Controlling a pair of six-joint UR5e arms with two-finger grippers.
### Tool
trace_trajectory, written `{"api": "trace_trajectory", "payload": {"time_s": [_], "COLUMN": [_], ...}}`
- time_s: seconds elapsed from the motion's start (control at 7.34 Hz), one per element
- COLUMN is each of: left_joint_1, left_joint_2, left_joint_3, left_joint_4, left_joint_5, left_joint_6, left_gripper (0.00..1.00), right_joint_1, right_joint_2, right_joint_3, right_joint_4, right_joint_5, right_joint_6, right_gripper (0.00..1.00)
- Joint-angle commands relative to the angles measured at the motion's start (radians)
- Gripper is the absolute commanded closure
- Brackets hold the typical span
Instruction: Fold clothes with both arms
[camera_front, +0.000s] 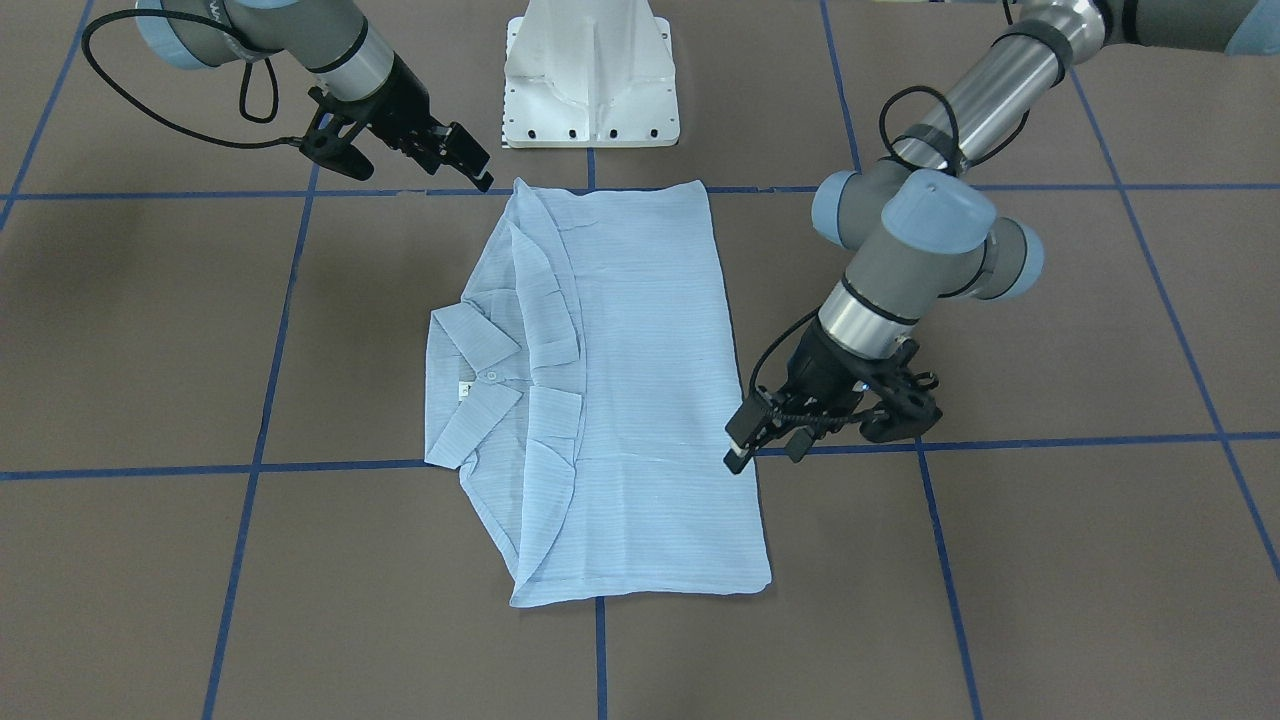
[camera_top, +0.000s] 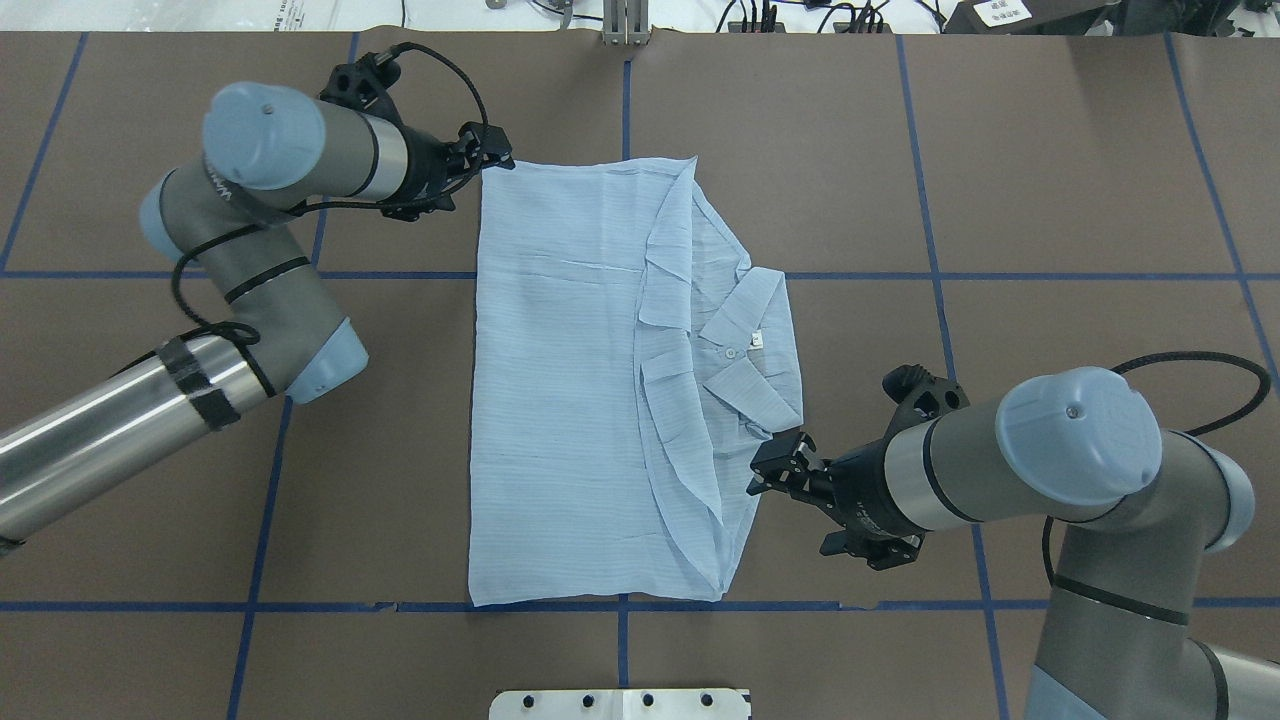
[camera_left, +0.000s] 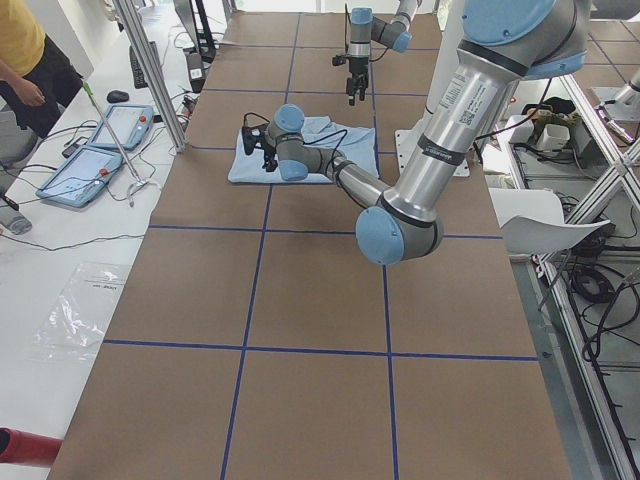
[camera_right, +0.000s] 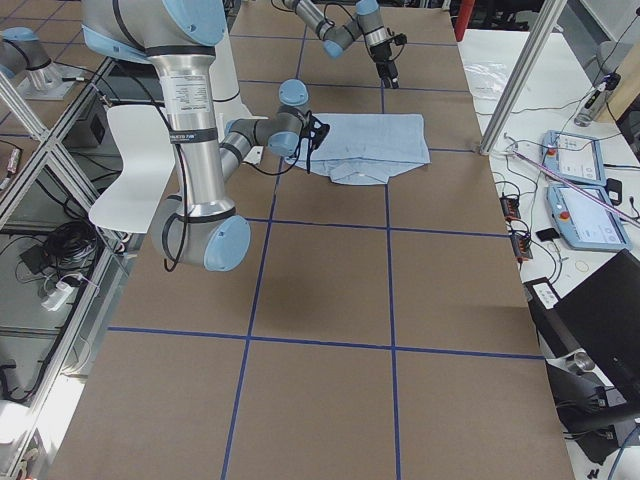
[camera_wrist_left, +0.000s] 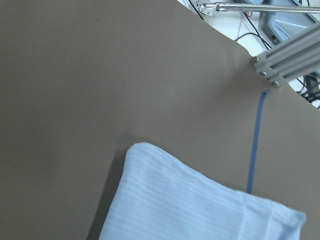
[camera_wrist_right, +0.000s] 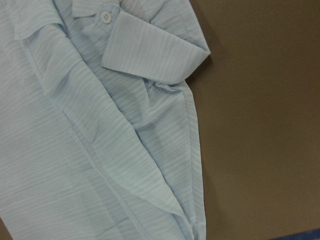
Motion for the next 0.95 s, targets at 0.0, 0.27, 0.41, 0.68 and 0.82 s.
{"api": "trace_trajectory", "payload": {"time_s": [0.0, 0.27, 0.41, 0.68, 0.82], "left_joint_1": [-0.008, -0.020, -0.037, -0.037, -0.037], "left_joint_2": [0.118, 0.146, 0.178, 0.195, 0.206], "left_joint_3": [-0.133, -0.131, -0.137, -0.137, -0.138], "left_joint_4": [0.002, 0.046, 0.066, 0.066, 0.066], "left_joint_5": [-0.032, -0.027, -0.025, -0.021, -0.021], "left_joint_6": [0.054, 0.120, 0.181, 0.190, 0.190], "left_gripper": [0.00, 0.00, 0.00, 0.00, 0.00], "right_joint_1": [-0.053, -0.157, -0.210, -0.231, -0.231], "right_joint_2": [0.133, 0.275, 0.279, 0.342, 0.387], "right_joint_3": [-0.009, -0.012, -0.027, -0.067, -0.111], "right_joint_4": [-0.278, -0.560, -0.598, -0.718, -0.766], "right_joint_5": [-0.128, -0.312, -0.407, -0.480, -0.498], "right_joint_6": [-0.244, -0.444, -0.537, -0.736, -0.757], "right_gripper": [0.00, 0.00, 0.00, 0.00, 0.00]}}
